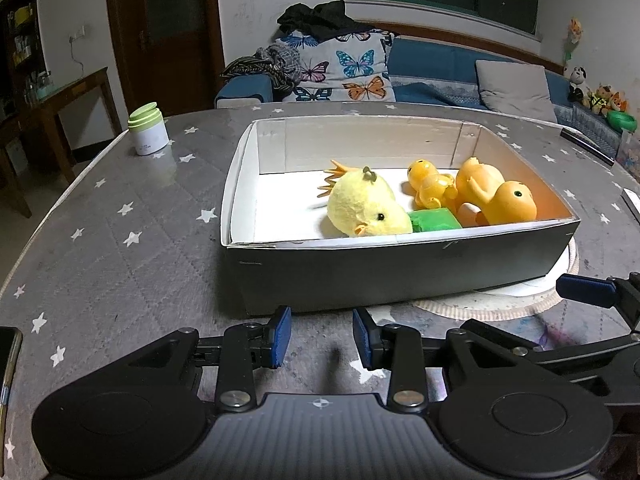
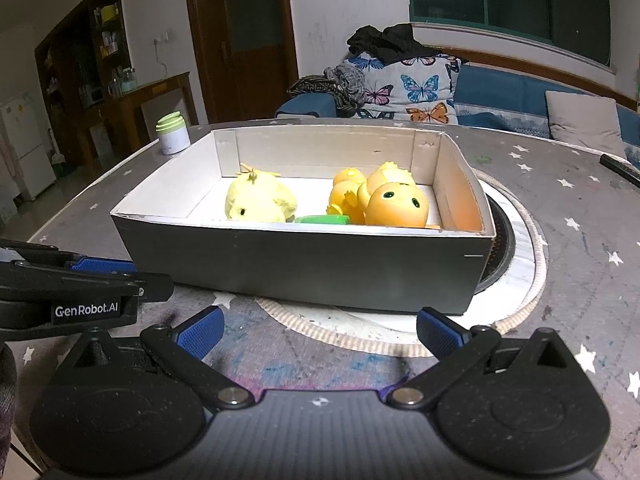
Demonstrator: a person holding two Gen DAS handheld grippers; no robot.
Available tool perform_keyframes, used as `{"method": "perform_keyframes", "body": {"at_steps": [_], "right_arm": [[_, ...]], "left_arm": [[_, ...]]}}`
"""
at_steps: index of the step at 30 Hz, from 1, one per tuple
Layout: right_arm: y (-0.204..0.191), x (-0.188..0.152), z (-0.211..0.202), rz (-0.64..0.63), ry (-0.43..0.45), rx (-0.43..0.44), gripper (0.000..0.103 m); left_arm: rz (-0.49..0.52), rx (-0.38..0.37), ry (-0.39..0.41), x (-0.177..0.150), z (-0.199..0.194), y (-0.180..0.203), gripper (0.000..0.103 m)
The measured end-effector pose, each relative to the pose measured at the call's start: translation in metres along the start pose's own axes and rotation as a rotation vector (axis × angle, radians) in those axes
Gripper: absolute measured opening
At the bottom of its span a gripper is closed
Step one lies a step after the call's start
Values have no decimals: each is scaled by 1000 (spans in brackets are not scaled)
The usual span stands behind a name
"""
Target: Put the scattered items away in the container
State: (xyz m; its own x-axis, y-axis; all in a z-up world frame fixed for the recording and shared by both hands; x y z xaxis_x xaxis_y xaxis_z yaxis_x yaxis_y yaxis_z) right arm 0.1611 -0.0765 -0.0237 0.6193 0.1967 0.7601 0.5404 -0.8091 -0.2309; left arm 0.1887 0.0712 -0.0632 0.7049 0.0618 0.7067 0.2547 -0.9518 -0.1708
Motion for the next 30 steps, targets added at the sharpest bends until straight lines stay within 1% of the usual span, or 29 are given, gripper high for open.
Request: {"method": "perform_keyframes", "body": {"at_steps": [17,22,26,30], "right_arm": [[1,3,8,-5,-10,-2,103],[2,4,8,-4,-10,-2,103],[1,5,8,-8,-8,3,103],[-2,5,8,-25,-8,5,103]], "left_arm": [[-10,1,-6,3,6,-1,36],[-14,3,-6,3,8,-1,35],[-24,-12,1,5,7,0,35],[-11,-23,3,6,5,4,35]]}}
Point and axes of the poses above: each gripper's, at about its wrist camera, not at the fingertips, and z roughly the way its jaws point, y to its right, x to its top, the point moved 8 cm from there along z, roughly the way its jaws point, and after that the axes turned 12 degrees about x, right-handed, at the moved point
